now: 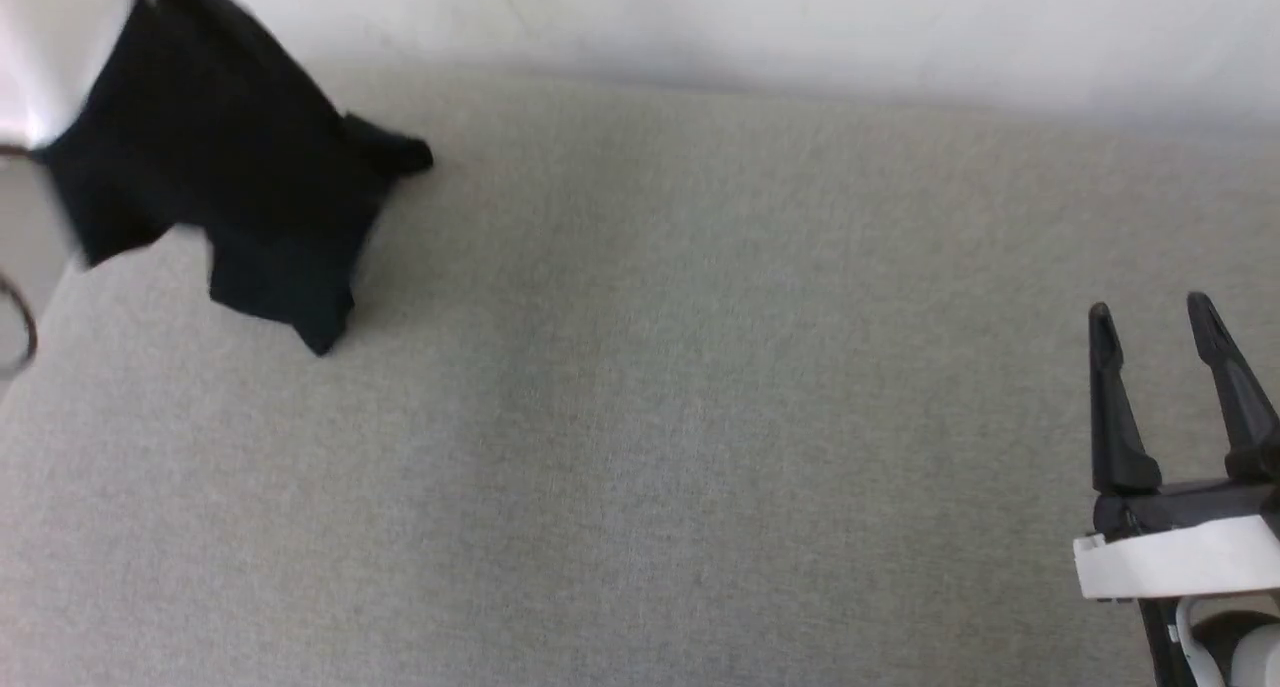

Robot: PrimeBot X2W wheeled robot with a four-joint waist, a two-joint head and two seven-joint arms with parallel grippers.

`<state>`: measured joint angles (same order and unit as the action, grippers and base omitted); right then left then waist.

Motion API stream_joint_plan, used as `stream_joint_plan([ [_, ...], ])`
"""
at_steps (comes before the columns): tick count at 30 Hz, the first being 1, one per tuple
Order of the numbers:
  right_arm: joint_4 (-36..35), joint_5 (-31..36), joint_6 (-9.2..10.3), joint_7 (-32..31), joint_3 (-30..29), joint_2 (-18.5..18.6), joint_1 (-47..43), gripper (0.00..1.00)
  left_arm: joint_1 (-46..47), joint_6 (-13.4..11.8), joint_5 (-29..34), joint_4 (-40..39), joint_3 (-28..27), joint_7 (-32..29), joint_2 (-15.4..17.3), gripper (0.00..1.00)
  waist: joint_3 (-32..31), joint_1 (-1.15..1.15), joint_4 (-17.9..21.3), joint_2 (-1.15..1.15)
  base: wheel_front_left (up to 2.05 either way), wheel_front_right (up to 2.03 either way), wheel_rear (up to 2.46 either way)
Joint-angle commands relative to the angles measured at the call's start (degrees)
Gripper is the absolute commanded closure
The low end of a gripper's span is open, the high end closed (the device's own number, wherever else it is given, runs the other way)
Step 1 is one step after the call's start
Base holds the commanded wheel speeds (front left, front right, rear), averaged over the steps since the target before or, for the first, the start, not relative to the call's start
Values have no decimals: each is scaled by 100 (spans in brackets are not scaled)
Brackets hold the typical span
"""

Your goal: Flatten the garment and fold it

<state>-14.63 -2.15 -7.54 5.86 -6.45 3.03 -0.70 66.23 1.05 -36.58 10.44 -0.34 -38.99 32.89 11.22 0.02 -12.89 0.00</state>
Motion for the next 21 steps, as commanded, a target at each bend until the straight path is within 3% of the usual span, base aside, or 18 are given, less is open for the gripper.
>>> stream_joint_plan([
  [1,34,-54,5,60,-31,-14,-65,0,275,-52,21,-65,79,20,-160,100,-411,-2,170,0,0,0,0],
  [11,326,-347,5,334,-28,-14,-196,0,1861,-242,-291,-93,779,-93,-1517,100,-708,-2,536,0,0,0,0],
  [21,492,-440,5,487,-144,-15,-224,0,2124,-236,-581,-42,1354,-255,-2452,100,-797,-2,1025,0,0,0,0],
])
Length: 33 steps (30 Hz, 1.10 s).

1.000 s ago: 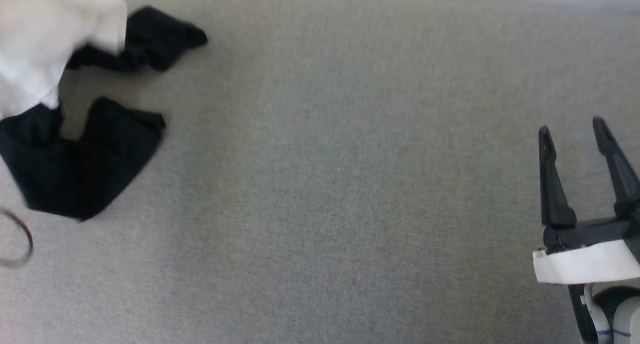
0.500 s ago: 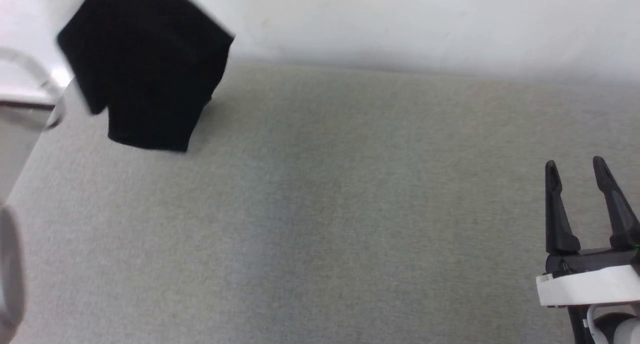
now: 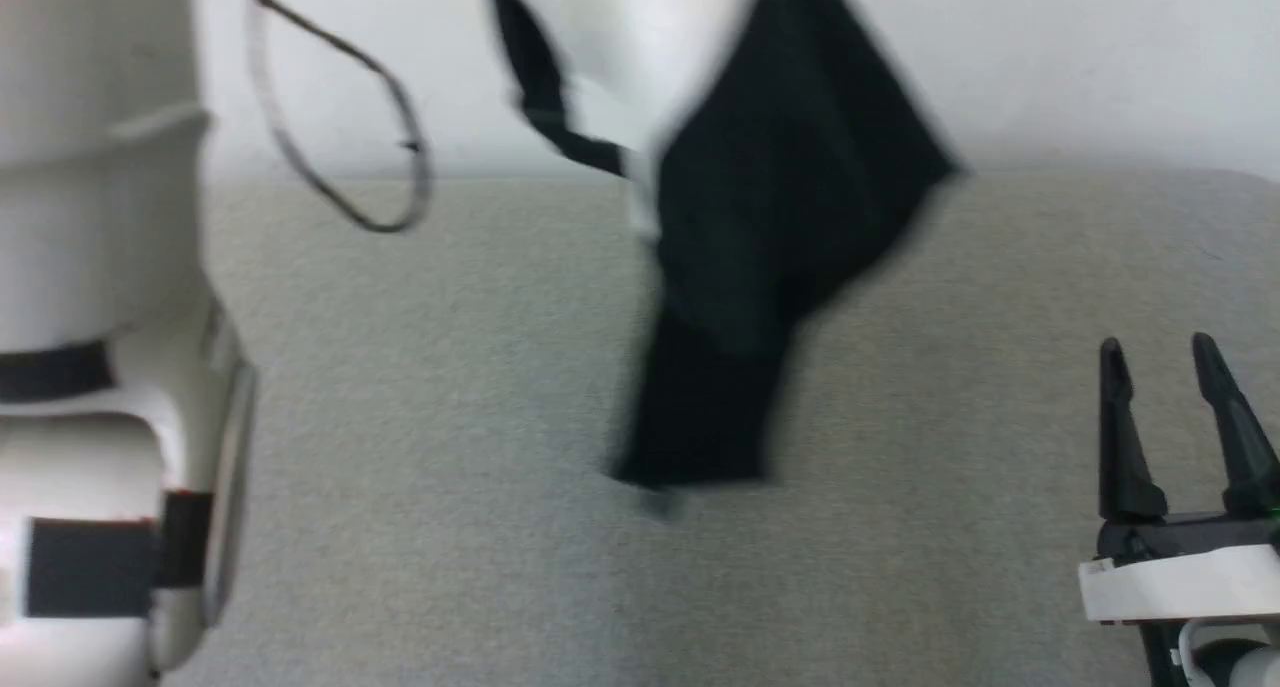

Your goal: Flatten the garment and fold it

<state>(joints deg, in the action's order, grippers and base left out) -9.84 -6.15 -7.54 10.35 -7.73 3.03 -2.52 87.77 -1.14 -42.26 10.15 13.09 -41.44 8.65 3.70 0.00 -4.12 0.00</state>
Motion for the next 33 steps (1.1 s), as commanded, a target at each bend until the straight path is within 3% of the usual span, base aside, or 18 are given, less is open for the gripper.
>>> stream_joint_plan([
  [1,14,-43,5,43,-51,-15,-54,0,-114,-8,-29,-28,80,-33,-80,100,-49,0,193,0,0,0,0],
  [11,-206,-22,5,-31,-360,-15,-156,0,-1837,-34,-136,-547,798,-214,-277,100,58,0,517,0,0,0,0],
  [18,-377,-45,5,-94,-407,-15,-171,0,-4106,-220,-229,-932,1374,21,-304,100,229,0,609,0,0,0,0],
  [23,-415,-53,5,-114,-399,-15,-170,0,-5691,-294,-212,-680,1758,462,-279,100,335,0,631,0,0,0,0],
  [24,-421,-49,5,-122,-392,-15,-163,0,-5917,-279,-145,-556,1848,539,-221,95,356,0,636,0,0,0,0],
  [26,-441,-40,5,-139,-381,-15,-145,0,-6238,-231,38,-293,2008,738,-99,73,394,0,639,0,0,0,0],
  [30,-496,-9,5,-192,-376,-15,-105,0,-6517,-210,205,125,2111,1130,-88,52,460,0,617,0,0,0,0],
  [31,-507,-2,5,-202,-384,-15,-100,0,-6519,-195,232,182,2124,1216,-106,9,468,0,595,0,0,0,0],
  [32,-512,5,5,-211,-393,-15,-97,0,-6516,-202,225,215,2097,1314,-144,0,467,0,574,0,0,0,0],
  [33,-516,12,5,-220,-403,-15,-101,0,-6494,-194,214,217,2076,1403,-182,0,459,0,546,0,0,0,0],
])
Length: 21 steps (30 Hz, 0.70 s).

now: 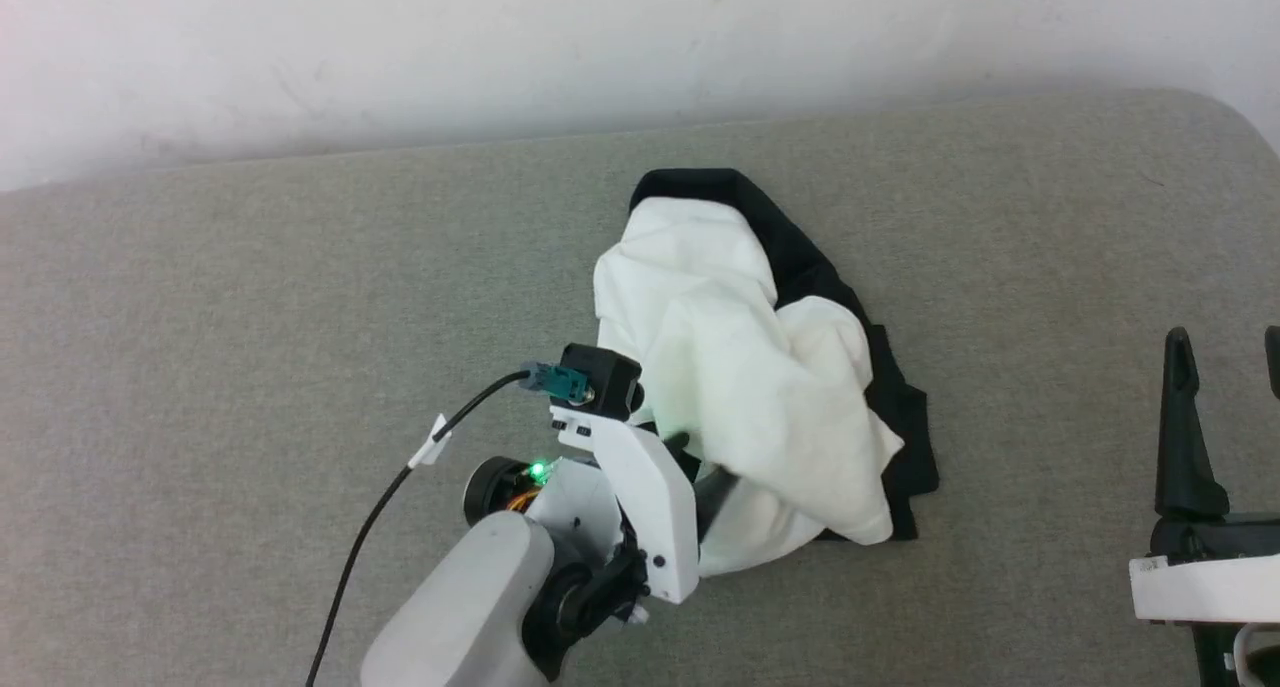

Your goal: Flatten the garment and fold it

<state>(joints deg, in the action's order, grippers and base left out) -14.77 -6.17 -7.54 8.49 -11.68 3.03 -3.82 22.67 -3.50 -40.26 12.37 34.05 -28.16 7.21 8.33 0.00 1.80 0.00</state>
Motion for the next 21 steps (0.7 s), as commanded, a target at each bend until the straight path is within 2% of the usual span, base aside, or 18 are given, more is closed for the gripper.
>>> stream_joint_plan([
  [1,-26,22,5,-45,-7,-15,26,0,50,72,13,-40,-36,166,-61,0,-15,0,-67,0,0,0,0],
  [5,-34,33,5,-84,13,-15,4,0,117,130,-23,-477,-223,502,-43,0,-98,0,-131,0,0,0,0],
  [9,-58,29,5,-117,30,-15,-31,0,-56,25,-8,-1333,-620,856,250,0,-177,0,-162,0,0,0,0],
  [11,-74,26,5,-125,41,-15,-59,0,-245,-117,105,-1794,-883,1065,503,0,-199,0,-171,0,0,0,0],
  [16,-39,6,5,-99,86,-15,-146,0,-1001,-654,608,-2701,-1643,1872,1062,0,-227,0,-179,0,0,0,0],
  [18,-31,-3,5,-88,98,-15,-177,0,-1373,-800,778,-2991,-1885,2326,1142,0,-218,0,-185,0,0,0,0],
  [21,2,-23,5,-73,119,-15,-199,0,-1989,-870,1077,-3214,-2100,3043,1270,0,-187,0,-195,0,0,0,0],
])
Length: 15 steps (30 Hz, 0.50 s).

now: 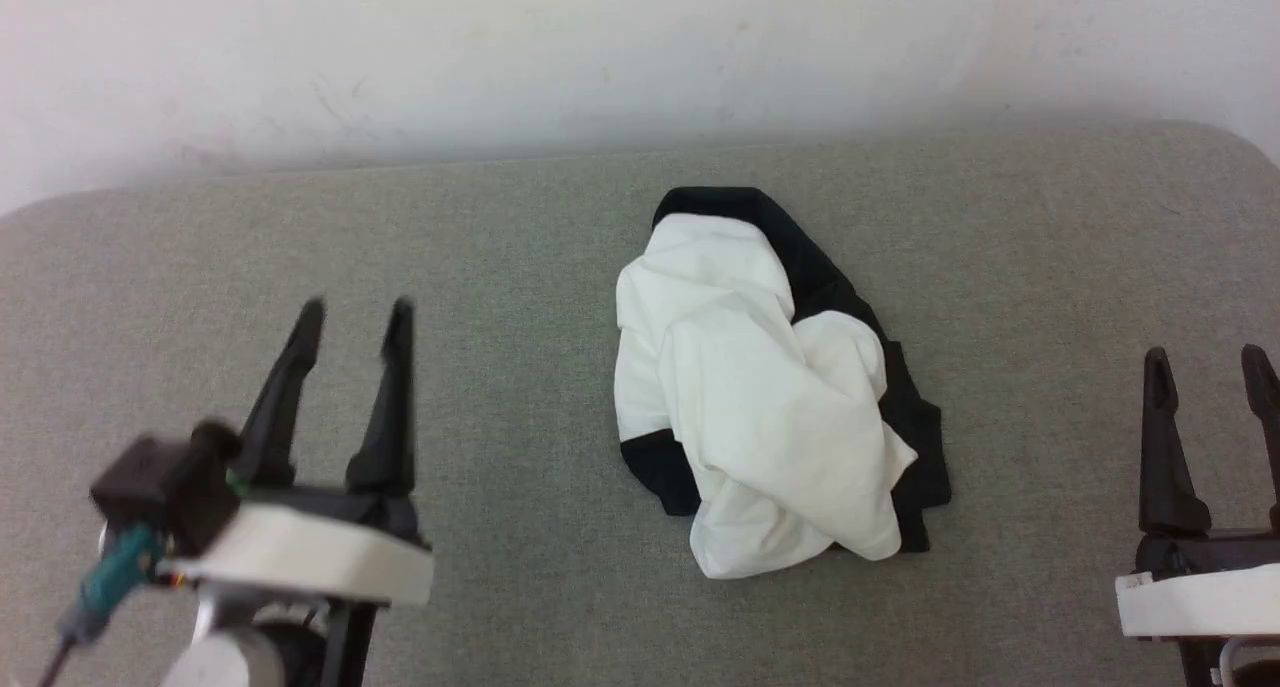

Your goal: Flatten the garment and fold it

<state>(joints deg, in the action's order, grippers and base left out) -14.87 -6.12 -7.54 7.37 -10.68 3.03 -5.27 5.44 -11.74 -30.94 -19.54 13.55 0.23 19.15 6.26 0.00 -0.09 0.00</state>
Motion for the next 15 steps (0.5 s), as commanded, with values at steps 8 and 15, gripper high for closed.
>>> stream_joint_plan([
  [8,150,-76,5,69,140,-15,-214,0,-1570,-286,589,173,-152,1300,-59,0,66,0,-40,0,0,0,0],
  [15,182,-31,5,31,193,-15,-229,0,-1729,-205,749,296,-215,1451,-208,0,143,0,-173,0,0,0,0],
])
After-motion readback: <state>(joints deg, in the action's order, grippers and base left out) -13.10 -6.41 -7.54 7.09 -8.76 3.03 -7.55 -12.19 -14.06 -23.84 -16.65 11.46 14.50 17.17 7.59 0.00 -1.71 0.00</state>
